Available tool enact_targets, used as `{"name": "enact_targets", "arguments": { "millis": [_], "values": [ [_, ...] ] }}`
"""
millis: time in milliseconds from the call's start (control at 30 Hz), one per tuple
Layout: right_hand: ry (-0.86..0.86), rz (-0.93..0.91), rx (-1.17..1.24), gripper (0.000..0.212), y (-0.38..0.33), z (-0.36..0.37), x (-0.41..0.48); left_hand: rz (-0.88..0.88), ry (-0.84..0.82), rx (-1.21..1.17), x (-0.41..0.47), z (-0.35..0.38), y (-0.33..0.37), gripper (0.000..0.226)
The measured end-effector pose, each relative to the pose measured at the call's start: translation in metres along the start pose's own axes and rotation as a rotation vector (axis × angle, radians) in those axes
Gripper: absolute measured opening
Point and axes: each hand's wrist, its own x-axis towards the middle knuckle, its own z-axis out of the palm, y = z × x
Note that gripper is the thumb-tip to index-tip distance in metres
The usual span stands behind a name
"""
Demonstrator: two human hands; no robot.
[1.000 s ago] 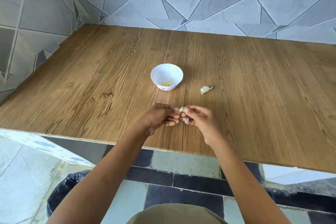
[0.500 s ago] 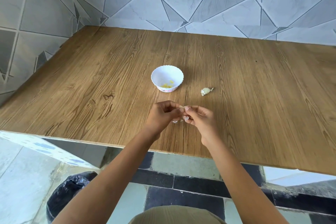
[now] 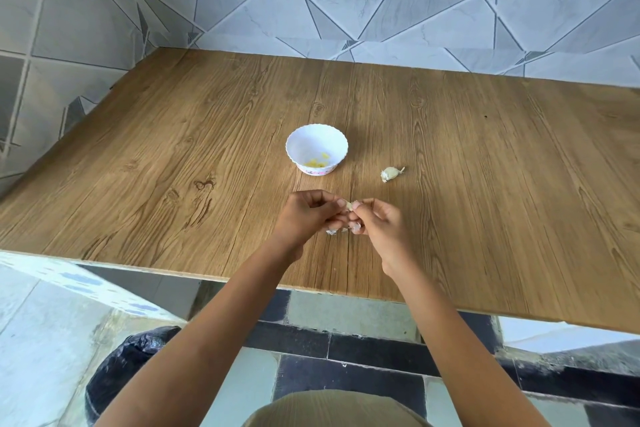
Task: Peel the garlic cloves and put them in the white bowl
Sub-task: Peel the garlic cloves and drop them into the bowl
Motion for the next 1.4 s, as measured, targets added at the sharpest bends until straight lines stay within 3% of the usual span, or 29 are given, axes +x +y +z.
{"name": "enact_targets", "arguments": {
  "millis": [267, 500, 633, 867, 1167, 1400],
  "values": [
    [0.047, -0.102, -0.208, 0.022, 0.012, -0.005, 0.001, -0.227, -0.038, -0.304, 0.0, -0.004, 0.007, 0.011],
    [-0.103, -0.133, -0.049, 0.006, 0.003, -0.006, -0.008, -0.268, -0.064, -0.33, -0.002, -0.005, 0.008, 0.011],
    [-0.063, -0.139, -0.075, 0.003, 0.006, -0.008, -0.006, -0.227, -0.046, -0.254, -0.003, -0.006, 0.006, 0.009],
    [0.013, -0.335, -0.299, 0.021, 0.01, -0.012, -0.007, -0.091, -0.049, -0.023, -0.007, -0.004, 0.006, 0.01],
    [-0.068, -0.183, -0.092, 0.006, 0.008, -0.015, -0.008, -0.065, -0.031, -0.012, -0.006, -0.004, 0.007, 0.007],
    [-0.021, -0.177, -0.159, 0.007, 0.007, -0.013, -0.008, -0.002, -0.02, 0.062, -0.006, -0.003, 0.006, 0.004]
  ]
}}
